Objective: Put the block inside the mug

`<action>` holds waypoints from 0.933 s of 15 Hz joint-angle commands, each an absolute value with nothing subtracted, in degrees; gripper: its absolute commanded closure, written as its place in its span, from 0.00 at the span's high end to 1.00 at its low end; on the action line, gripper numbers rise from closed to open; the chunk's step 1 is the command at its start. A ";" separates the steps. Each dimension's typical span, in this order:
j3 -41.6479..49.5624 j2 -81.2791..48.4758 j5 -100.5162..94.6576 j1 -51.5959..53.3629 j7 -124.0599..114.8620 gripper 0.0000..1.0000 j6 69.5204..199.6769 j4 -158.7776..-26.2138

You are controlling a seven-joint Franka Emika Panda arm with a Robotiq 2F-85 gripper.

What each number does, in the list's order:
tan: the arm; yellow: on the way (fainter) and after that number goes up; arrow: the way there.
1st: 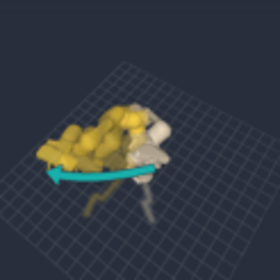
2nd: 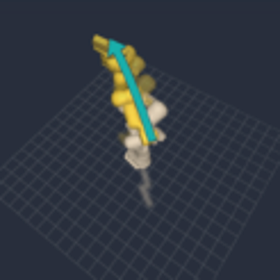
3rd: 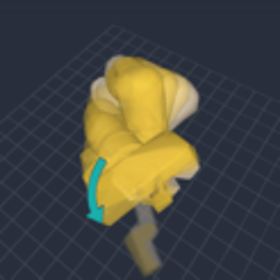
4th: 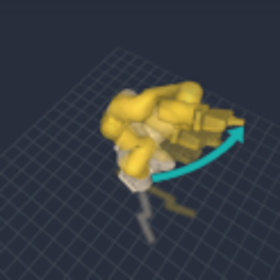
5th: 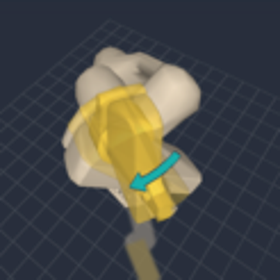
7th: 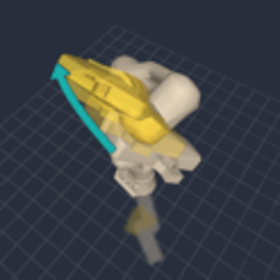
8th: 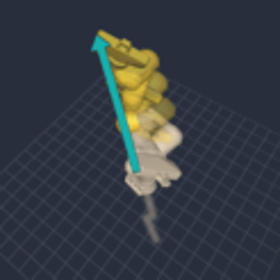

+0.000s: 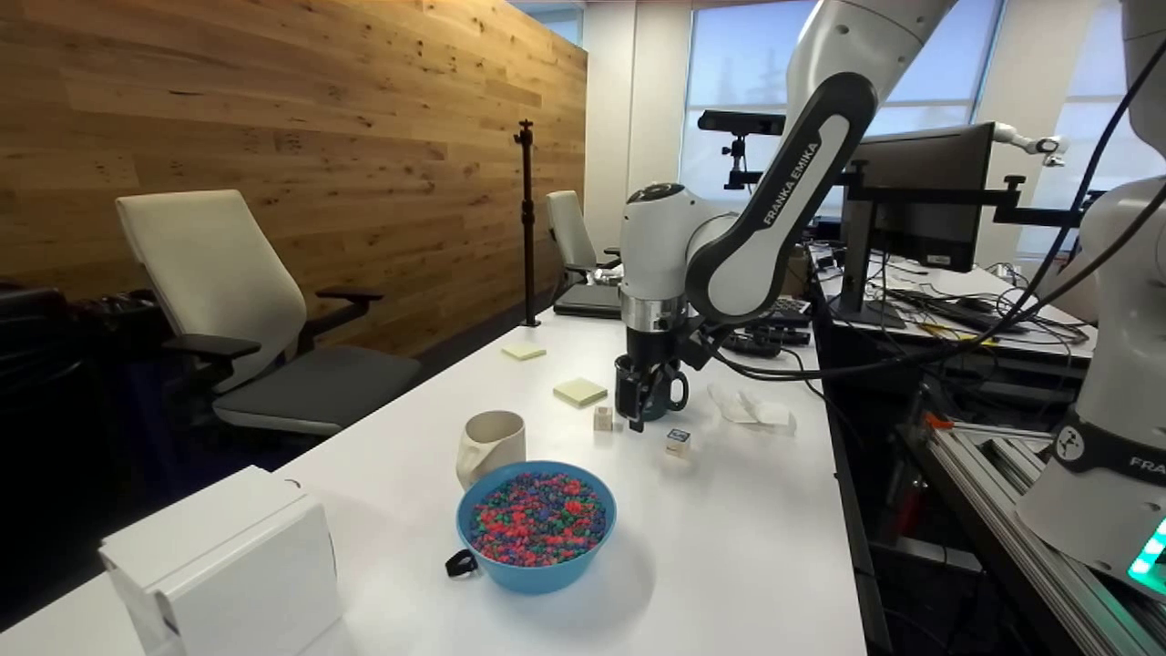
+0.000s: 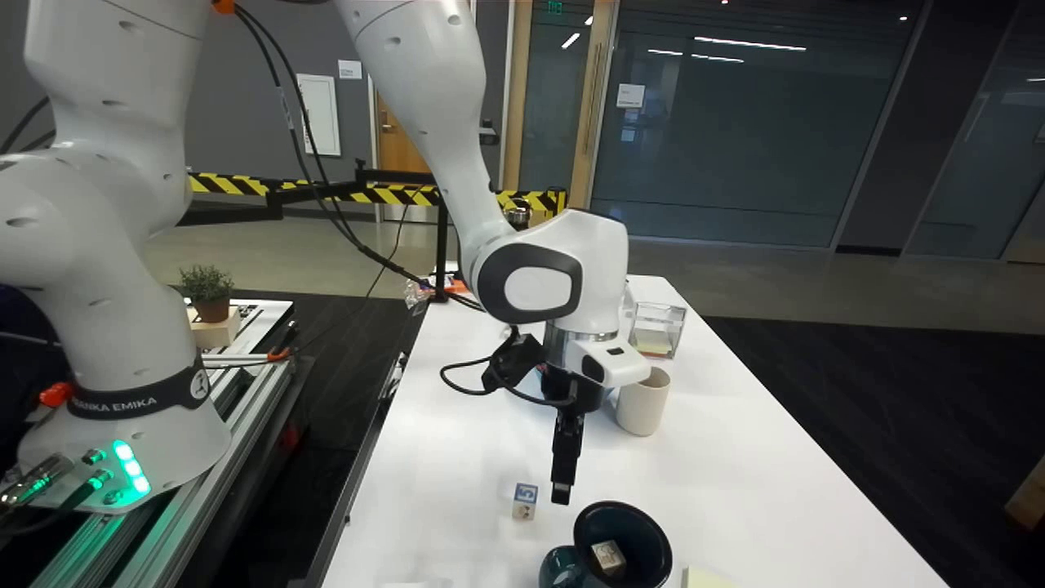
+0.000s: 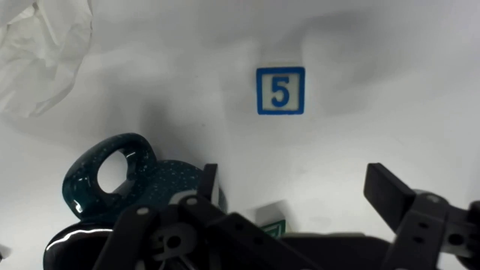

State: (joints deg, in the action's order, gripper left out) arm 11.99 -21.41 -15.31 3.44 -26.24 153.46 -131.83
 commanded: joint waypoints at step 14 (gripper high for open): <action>10.94 -18.39 -13.25 3.05 -25.61 1.00 147.90 -134.04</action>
State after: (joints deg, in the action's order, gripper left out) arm 11.32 -19.23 -14.86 3.99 -26.21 146.45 -133.28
